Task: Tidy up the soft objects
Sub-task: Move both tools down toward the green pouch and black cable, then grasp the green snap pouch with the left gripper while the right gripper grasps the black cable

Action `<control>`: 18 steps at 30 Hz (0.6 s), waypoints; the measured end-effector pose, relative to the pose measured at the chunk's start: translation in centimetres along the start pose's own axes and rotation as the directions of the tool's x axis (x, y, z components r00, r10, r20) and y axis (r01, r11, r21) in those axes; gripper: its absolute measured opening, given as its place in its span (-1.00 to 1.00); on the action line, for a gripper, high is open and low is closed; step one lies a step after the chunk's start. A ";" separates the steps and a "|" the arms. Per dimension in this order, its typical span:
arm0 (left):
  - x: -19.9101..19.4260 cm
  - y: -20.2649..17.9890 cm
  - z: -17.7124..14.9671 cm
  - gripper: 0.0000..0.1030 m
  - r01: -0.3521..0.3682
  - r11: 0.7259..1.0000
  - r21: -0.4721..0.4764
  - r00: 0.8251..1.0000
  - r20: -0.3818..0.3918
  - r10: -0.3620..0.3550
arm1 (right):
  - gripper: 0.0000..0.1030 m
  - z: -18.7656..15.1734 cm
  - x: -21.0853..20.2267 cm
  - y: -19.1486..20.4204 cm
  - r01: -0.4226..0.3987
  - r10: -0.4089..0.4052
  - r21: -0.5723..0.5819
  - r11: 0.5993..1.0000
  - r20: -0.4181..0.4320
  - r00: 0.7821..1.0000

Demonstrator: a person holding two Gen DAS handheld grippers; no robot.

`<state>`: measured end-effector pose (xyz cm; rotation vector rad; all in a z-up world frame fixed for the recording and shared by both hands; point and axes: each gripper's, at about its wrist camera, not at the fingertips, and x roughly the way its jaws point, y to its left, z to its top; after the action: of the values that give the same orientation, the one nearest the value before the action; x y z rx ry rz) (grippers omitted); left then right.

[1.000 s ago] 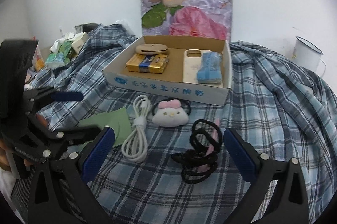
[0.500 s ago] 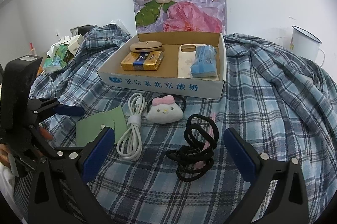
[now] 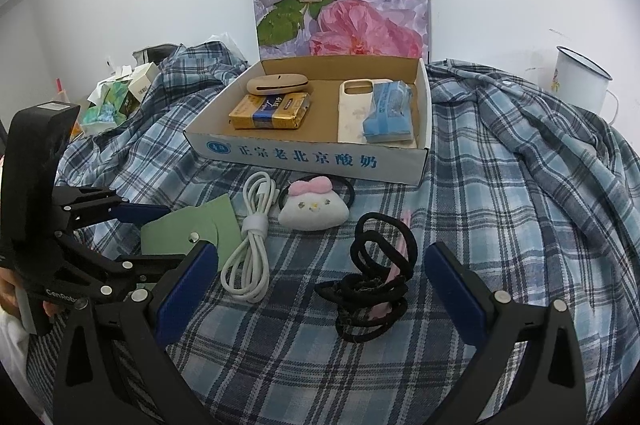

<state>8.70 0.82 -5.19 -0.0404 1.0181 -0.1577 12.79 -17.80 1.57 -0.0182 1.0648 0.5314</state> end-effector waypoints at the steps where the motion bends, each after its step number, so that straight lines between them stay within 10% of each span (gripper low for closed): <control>1: 0.0 -0.1 0.0 0.40 0.001 1.000 0.002 1.000 -0.001 -0.001 | 1.00 0.0 0.0 0.0 0.000 0.000 -0.001 1.000 -0.001 1.000; 18: 0.0 -0.8 -0.1 0.65 -0.014 1.000 0.028 1.000 -0.004 0.014 | 1.00 -0.1 0.2 0.2 -0.006 0.006 -0.007 1.000 -0.013 1.000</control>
<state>8.53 0.05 -5.12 -0.0074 1.0199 -0.1592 12.67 -17.60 1.43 -0.0246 1.0761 0.5408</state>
